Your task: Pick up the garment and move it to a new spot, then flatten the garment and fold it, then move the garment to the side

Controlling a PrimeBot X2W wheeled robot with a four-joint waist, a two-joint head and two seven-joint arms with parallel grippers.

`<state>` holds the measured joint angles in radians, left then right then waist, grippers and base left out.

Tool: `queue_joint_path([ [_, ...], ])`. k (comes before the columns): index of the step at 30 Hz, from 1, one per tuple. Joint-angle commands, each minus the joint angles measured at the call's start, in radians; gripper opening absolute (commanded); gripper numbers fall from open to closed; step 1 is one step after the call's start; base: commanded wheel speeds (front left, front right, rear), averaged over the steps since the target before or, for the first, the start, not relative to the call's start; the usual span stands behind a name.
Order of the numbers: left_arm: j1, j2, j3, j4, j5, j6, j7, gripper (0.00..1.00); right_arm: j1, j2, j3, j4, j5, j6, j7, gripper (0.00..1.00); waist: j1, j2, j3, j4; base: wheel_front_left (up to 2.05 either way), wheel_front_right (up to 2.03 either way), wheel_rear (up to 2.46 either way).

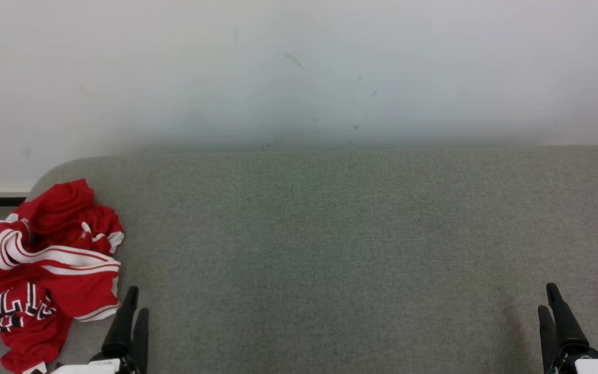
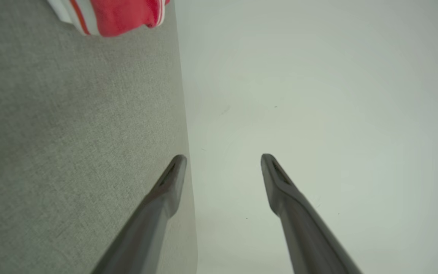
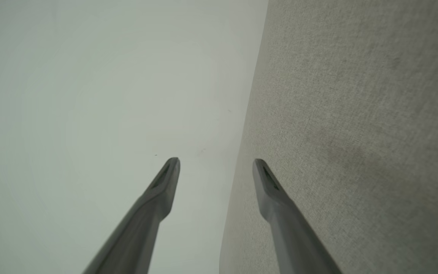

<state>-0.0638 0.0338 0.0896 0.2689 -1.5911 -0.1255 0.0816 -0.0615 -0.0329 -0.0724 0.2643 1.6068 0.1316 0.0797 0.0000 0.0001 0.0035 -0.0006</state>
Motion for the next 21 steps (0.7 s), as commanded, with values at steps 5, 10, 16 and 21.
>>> queue_joint_path([
  [5,-0.022,0.007,-0.008,-0.049,0.044,-0.002,-0.034,1.0,-0.025,-0.008,0.027,-0.043,-0.038,0.0,-0.032,1.0,0.0,-0.0001,0.0,-0.001,0.0,0.0,0.0],
  [10,-0.021,0.008,-0.008,-0.062,0.099,-0.003,-0.056,1.0,-0.026,-0.009,0.039,-0.06,-0.072,0.0,-0.054,1.0,0.0,-0.0001,0.0,-0.003,0.0,0.0,0.0],
  [16,-0.022,0.009,-0.016,-0.09,0.202,-0.003,-0.082,1.0,-0.031,-0.01,0.064,-0.079,-0.161,0.0,-0.08,1.0,0.0,-0.0001,-0.001,-0.004,0.0,0.0,0.0],
  [21,-0.018,0.01,-0.024,-0.109,0.312,-0.003,-0.102,1.0,-0.034,-0.011,0.092,-0.095,-0.261,0.0,-0.1,1.0,0.0,-0.0001,0.0,-0.005,0.0,0.0,0.0],
])
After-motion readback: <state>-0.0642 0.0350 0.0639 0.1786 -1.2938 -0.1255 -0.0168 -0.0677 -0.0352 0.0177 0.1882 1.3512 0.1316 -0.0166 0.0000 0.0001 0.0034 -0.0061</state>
